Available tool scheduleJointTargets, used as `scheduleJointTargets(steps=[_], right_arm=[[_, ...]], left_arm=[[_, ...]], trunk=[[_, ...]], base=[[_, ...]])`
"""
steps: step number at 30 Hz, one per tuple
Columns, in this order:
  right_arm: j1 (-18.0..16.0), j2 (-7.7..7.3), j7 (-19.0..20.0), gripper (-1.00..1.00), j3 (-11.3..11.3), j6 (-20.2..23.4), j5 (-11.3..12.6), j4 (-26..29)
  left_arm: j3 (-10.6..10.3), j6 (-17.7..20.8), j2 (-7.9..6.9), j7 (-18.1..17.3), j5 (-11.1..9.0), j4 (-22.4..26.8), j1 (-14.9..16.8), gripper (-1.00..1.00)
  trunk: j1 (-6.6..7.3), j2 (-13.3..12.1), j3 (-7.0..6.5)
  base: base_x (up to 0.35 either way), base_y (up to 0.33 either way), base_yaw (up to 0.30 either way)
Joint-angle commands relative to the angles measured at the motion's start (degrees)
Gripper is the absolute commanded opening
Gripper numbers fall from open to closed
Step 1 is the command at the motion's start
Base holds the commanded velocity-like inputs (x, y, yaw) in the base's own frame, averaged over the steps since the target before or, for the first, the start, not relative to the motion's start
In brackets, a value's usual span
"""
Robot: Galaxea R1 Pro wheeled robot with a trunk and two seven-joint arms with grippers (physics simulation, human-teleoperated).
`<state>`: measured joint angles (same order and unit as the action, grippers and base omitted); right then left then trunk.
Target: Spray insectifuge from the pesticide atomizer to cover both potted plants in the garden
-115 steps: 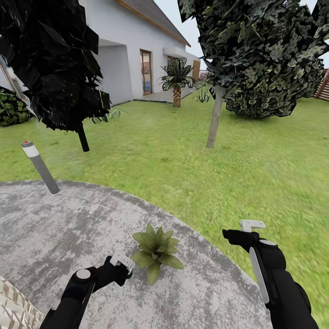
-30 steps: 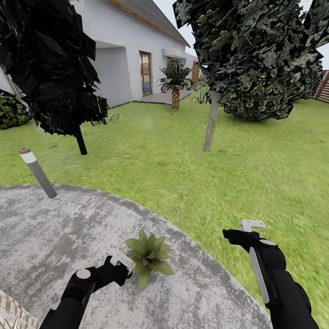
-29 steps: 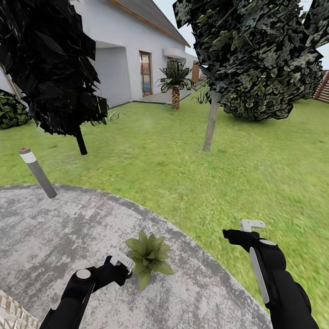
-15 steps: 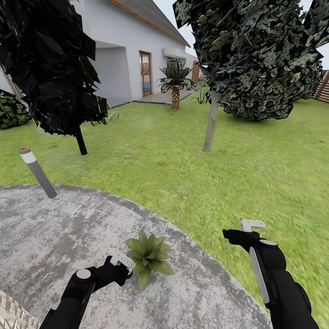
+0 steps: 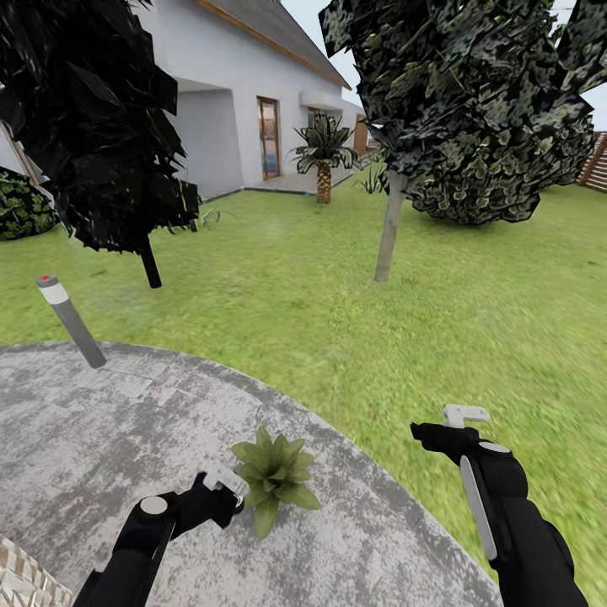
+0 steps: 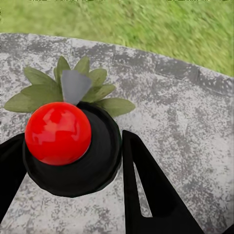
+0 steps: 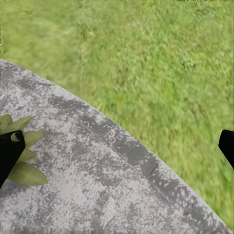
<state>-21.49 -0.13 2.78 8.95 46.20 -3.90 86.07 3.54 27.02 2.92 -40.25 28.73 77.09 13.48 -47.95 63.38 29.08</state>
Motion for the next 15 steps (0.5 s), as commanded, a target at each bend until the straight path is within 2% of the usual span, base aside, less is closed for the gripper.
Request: scheduleJointTargets(steps=[1, 6, 11, 13, 15], right_arm=[[0.0, 0.02, 0.3, 1.00, 0.0, 0.3, -0.4, 0.1], [0.0, 0.02, 0.3, 1.00, 0.0, 0.3, -0.4, 0.1], [0.0, -0.07, 0.4, 1.00, 0.0, 0.3, -0.3, 0.1], [0.0, -0.01, 0.4, 1.00, 0.0, 0.3, -0.3, 0.1], [0.0, 0.02, 0.4, 1.00, 0.0, 0.2, -0.3, 0.1]], left_arm=[[0.2, 0.2, 0.04, -0.6, 0.4, 0.3, 0.0, -1.00], [0.1, 0.2, -0.01, -0.6, 0.4, 5.7, -0.2, -1.00], [-0.3, 0.5, -0.22, -1.0, 0.4, 6.7, 0.1, -1.00], [-0.6, 0.7, -0.20, -3.3, 0.4, 7.1, 1.2, -1.00], [-0.7, 0.8, -0.30, -9.3, 0.4, 7.4, 3.7, -1.00]], trunk=[[0.00, 0.0, 0.02], [0.00, 0.0, -0.02], [0.00, 0.0, -0.02], [0.00, 0.0, -0.02], [0.00, 0.0, -0.02]], base=[[0.000, 0.000, 0.000], [0.000, 0.000, 0.000], [0.000, 0.000, 0.000], [0.000, 0.000, 0.000], [0.000, 0.000, 0.000]])
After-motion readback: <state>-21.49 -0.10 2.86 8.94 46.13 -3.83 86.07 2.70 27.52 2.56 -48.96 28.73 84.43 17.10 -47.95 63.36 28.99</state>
